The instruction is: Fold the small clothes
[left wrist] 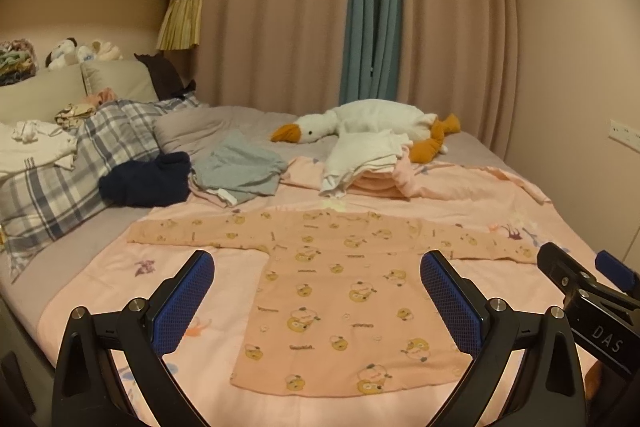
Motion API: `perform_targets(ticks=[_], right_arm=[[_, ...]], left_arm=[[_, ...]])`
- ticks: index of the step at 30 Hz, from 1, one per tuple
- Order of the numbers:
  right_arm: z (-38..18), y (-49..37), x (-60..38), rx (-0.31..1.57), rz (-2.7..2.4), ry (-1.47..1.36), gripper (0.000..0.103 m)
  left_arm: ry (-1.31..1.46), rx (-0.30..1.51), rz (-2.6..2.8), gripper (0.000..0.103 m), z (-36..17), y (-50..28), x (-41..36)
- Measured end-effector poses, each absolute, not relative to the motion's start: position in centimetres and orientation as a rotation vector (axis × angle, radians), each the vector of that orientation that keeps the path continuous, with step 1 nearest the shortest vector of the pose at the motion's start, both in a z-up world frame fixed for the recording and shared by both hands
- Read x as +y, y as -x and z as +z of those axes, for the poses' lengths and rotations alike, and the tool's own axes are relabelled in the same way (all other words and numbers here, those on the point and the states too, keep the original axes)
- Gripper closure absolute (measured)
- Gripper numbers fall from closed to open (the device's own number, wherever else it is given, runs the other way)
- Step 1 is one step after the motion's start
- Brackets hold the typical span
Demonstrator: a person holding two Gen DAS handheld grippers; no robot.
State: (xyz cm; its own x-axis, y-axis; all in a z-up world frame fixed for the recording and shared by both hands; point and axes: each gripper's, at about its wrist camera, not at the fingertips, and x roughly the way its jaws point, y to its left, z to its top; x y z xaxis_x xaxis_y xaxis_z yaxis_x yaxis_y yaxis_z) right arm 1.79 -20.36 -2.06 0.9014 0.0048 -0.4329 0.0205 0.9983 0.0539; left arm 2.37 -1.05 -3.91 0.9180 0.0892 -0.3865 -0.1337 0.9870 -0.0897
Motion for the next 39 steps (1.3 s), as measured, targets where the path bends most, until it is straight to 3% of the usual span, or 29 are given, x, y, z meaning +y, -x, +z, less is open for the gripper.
perform_targets(ticks=[39], right_arm=[[-2.28,-1.93,-20.53,0.453,-0.026,-0.051,0.000]], left_arm=[[0.136,0.392,0.114,0.001,-3.75,-2.93,-0.98]])
